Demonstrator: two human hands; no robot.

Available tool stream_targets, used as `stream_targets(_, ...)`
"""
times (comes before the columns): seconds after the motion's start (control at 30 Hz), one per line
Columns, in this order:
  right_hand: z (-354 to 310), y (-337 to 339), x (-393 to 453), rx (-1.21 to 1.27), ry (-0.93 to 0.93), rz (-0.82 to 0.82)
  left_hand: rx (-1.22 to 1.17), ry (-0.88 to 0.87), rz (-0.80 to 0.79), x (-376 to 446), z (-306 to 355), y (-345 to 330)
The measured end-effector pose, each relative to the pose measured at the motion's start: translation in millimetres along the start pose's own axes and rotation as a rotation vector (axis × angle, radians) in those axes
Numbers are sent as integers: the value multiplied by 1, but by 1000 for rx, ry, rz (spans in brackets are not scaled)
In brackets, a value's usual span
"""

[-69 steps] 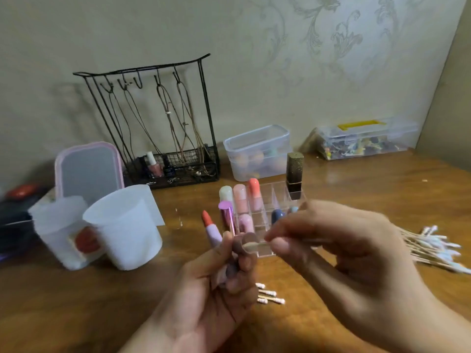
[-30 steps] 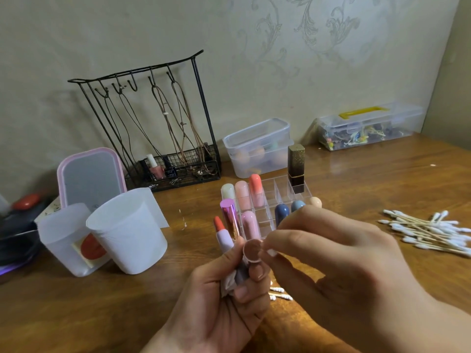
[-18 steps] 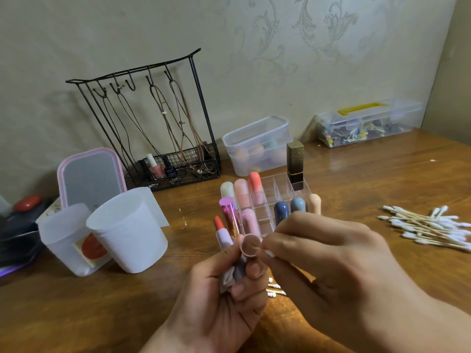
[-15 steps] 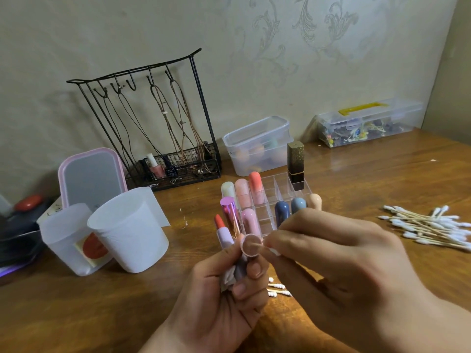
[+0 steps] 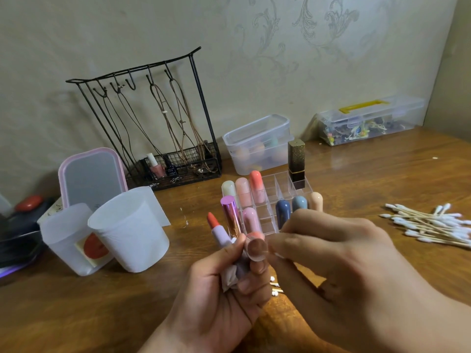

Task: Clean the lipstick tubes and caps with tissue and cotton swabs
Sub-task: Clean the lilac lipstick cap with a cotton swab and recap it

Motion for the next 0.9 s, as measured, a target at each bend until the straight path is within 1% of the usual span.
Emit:
stream_targets(0.03,0,1,0,34,-4,-3,3,-7,42,0,0,1)
stream_targets(0.07,0,1,0,52,-1,2,-5,-11,50,0,0,4)
stream_targets(0.13,-1,2,1,19,21,28,-40,5,-49,-1,-3,0)
stream_targets(0.17,-1,1,1,-19,31,35,-22,12,-51,0,-2,-1)
stream_targets(0.27,-4,-3,-1,-101,47,22,26,12,66,-1,0,1)
stream_targets(0.33,-5,-4,-2,-54,28,17,75,-45,175,-3,2,1)
stream_targets(0.4,-3,-3,-2,10,10,19,58,-71,230,-7,3,0)
stream_targets(0.53,0,-1,1,-56,-18,26,80,-18,158,-5,1,-4)
stream_targets(0.6,-2,-2,1,-7,-48,-4,105,-35,199,-6,2,-2)
stream_targets(0.67,2,-1,2,97,-104,-38,143,-96,200,-6,5,-1)
stream_targets(0.7,6,0,3,113,-139,-45,194,-135,193,-6,7,-2)
stream_targets(0.77,16,0,6,35,-203,-92,346,-227,232,-7,13,-4)
stream_targets(0.83,25,-8,4,-78,-242,-216,522,-337,313,-10,21,-3)
stream_targets(0.9,27,-15,2,-78,-245,-306,654,-413,328,-11,29,-4)
Point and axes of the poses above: each hand's wrist, its own x-axis towards the middle knuckle, its own y-axis out of the back of the hand, z = x × y, the point moved 6 cm from there along x, towards the middle knuckle, and after that the axes turned 6 degrees about -y, right-handed, at the moved point
